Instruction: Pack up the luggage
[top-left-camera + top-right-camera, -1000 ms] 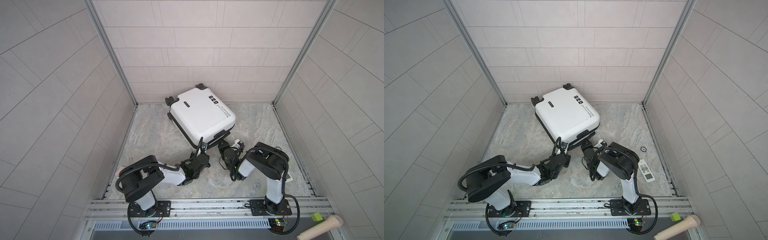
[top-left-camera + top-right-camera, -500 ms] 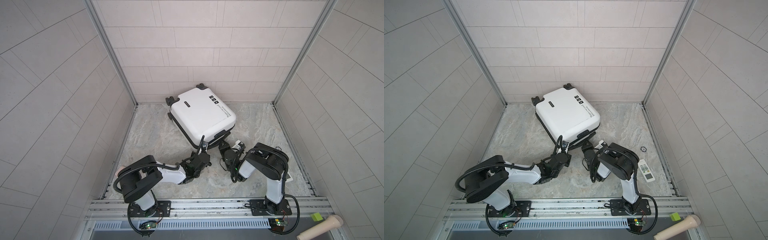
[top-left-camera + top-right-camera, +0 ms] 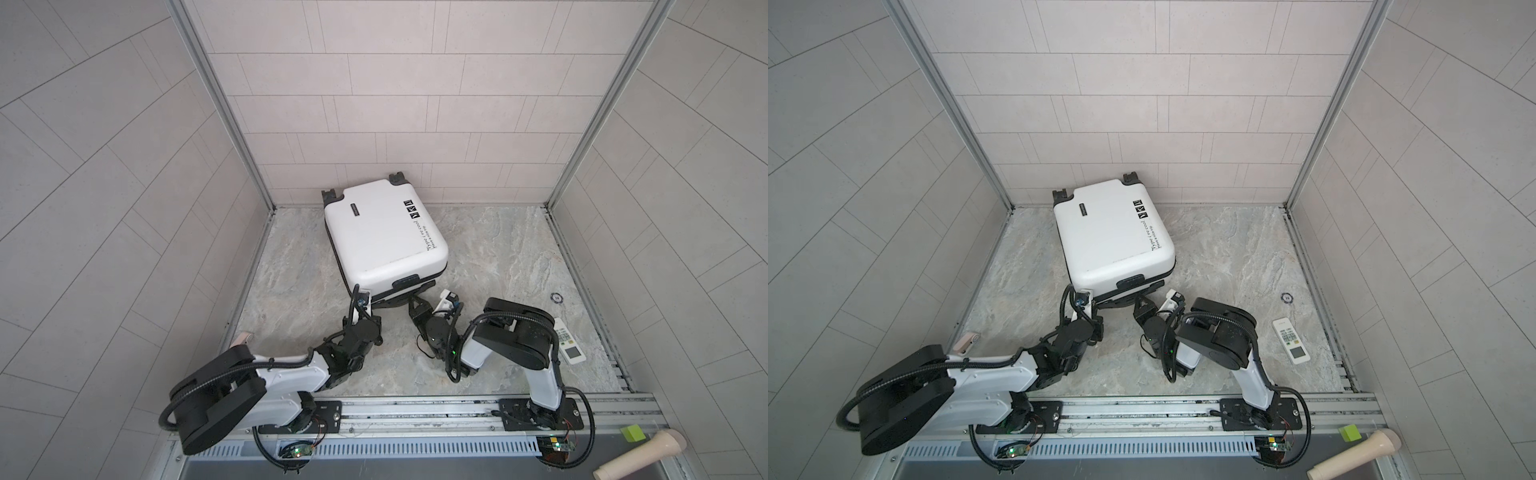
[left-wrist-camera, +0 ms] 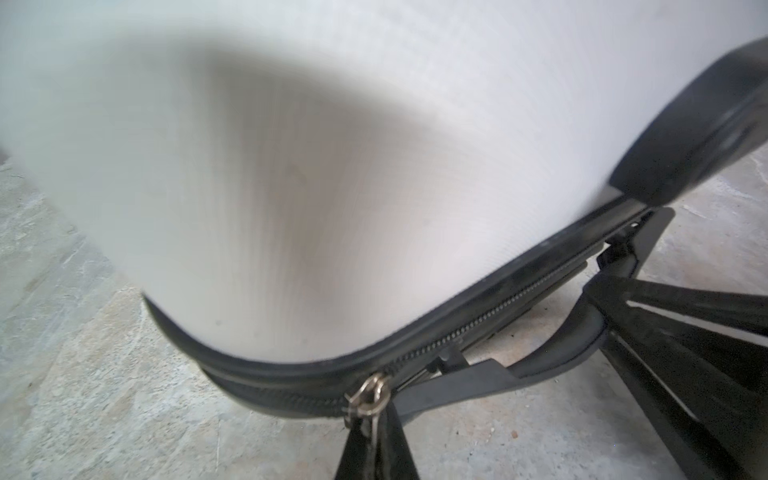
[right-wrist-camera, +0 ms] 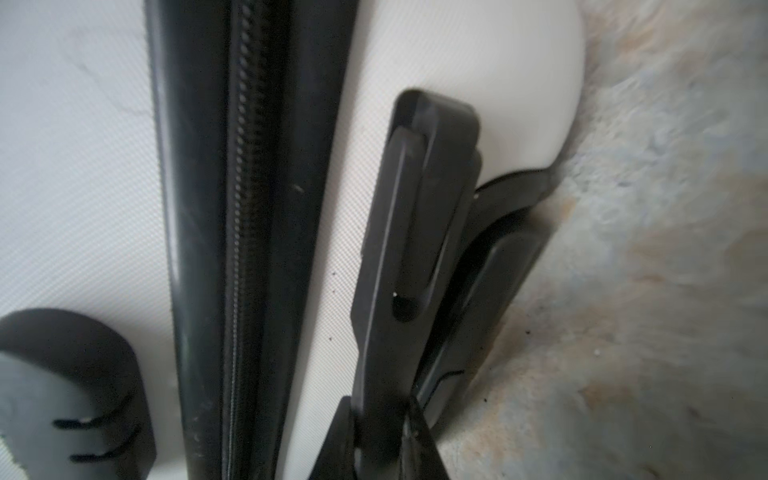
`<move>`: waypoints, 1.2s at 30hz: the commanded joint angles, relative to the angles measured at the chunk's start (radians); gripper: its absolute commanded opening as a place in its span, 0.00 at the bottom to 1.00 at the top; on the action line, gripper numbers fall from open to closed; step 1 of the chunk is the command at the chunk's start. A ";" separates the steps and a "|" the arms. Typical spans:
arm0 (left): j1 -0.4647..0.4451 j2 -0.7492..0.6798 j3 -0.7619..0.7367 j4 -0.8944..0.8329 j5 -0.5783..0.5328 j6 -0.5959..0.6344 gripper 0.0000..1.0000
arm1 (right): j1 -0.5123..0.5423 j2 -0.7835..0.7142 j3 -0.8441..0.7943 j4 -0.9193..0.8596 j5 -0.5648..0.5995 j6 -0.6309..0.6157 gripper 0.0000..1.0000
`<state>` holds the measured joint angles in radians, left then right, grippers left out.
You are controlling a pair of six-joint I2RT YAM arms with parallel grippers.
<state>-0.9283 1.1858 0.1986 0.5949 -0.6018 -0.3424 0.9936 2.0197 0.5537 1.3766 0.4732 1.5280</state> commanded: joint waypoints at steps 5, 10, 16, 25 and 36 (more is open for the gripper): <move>-0.038 -0.179 0.013 0.086 0.074 0.021 0.00 | 0.043 -0.006 0.018 0.044 -0.264 -0.097 0.00; -0.034 -0.130 0.074 0.011 0.087 0.038 0.00 | 0.022 -0.035 -0.024 0.043 -0.251 -0.106 0.00; -0.029 0.041 0.150 0.129 0.142 0.055 0.00 | 0.018 -0.088 -0.091 0.044 -0.202 -0.122 0.00; 0.003 0.269 0.297 0.254 0.308 0.068 0.00 | -0.011 -0.214 -0.260 0.044 -0.107 -0.147 0.00; 0.005 0.353 0.256 0.400 0.323 -0.004 0.15 | -0.019 -0.199 -0.299 0.044 -0.056 -0.098 0.00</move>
<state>-0.9108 1.5597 0.4530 0.7883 -0.3141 -0.3107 0.9276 1.8019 0.2333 1.3808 0.5686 1.5230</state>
